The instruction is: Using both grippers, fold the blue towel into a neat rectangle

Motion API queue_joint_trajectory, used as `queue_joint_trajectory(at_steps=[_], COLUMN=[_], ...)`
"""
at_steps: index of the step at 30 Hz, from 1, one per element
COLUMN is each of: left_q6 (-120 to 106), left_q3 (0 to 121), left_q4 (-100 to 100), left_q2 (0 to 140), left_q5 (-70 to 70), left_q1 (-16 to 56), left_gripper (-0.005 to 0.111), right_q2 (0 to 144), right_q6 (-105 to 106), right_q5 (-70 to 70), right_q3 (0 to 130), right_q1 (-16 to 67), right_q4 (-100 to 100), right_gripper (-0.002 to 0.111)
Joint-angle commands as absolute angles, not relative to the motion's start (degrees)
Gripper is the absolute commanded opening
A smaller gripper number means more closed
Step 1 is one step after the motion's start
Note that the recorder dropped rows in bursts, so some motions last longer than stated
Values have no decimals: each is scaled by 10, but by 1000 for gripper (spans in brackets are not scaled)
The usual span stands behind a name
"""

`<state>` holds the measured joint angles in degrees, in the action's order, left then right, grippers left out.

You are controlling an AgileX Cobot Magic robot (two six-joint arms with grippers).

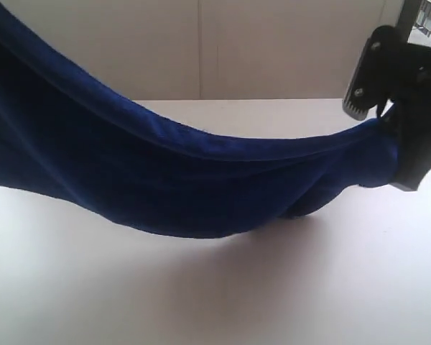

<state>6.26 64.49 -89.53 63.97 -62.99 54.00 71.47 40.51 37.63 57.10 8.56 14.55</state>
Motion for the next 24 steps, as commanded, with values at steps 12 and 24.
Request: queue_joint_trajectory(at_steps=[12,24], left_q6=[-111,-128], left_q3=[647,647], left_q4=[-578,-383], left_q2=[518,430], left_q5=[-700,-700], left_q1=[567,567], left_gripper=[0,0], right_q2=[504,422], right_q6=[408,423], right_q5=[566,681], right_q3=[574,574], right_q1=[86,86], right_q4=[178,154], right_gripper=[0,0])
